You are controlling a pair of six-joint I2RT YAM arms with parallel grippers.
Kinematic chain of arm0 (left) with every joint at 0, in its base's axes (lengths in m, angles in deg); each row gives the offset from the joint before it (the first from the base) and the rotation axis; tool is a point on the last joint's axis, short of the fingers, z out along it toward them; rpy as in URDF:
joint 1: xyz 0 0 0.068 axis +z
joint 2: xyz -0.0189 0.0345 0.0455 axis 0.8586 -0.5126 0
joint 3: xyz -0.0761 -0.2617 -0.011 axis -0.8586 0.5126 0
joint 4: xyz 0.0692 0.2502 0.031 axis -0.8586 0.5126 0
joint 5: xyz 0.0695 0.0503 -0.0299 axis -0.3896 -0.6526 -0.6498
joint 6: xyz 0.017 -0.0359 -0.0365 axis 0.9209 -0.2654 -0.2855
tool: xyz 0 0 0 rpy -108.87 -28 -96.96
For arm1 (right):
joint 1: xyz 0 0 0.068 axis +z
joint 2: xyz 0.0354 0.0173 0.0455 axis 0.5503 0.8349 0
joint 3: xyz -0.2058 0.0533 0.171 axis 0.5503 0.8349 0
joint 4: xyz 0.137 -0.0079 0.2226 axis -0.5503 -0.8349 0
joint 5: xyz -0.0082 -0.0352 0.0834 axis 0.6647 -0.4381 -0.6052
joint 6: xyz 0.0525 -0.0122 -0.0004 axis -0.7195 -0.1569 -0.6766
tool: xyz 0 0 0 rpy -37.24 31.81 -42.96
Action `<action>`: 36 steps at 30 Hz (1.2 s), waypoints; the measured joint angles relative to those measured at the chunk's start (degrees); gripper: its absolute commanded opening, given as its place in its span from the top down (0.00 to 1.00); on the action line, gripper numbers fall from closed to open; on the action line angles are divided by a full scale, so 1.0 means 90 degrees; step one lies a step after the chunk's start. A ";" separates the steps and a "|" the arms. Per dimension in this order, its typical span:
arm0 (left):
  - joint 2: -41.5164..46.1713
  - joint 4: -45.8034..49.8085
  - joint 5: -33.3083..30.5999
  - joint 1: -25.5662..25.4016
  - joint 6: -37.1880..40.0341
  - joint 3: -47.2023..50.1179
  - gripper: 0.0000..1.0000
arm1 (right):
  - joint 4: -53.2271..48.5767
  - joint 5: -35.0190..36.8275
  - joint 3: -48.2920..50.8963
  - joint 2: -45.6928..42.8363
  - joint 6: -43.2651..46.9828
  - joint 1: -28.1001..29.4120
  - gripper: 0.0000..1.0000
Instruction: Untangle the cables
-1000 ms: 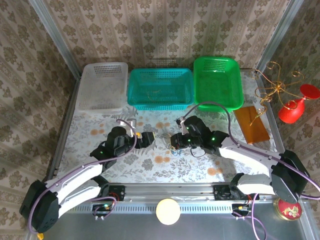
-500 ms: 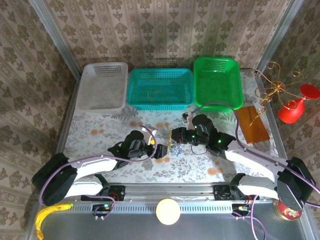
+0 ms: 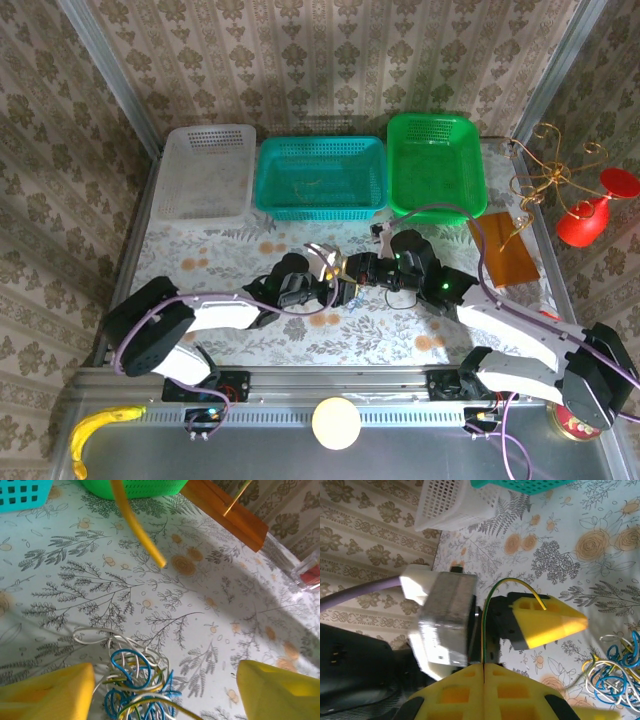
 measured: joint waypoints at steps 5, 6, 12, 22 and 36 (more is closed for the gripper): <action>-0.0568 -0.0427 -0.0032 0.0000 -0.0063 -0.0032 0.52 | -0.0078 0.0000 -0.0204 -0.0083 -0.0117 0.0000 1.00; -0.0685 -0.0522 -0.0027 0.0000 -0.0085 -0.0032 0.56 | -0.0085 -0.0002 -0.0323 -0.0085 -0.0121 0.0000 1.00; -0.1226 -0.1151 0.0005 0.0000 -0.0277 -0.0019 0.69 | -0.0080 -0.0002 -0.1151 -0.0085 -0.0146 0.0000 1.00; -0.1574 -0.2038 0.0068 0.0000 -0.0566 0.0279 0.67 | -0.0311 0.0049 -0.2608 0.0199 0.0070 -0.0085 1.00; 0.0576 -0.1491 -0.0197 0.0119 -0.0882 0.0534 0.13 | -0.1222 0.0457 -0.5479 0.2601 0.1183 -0.0850 1.00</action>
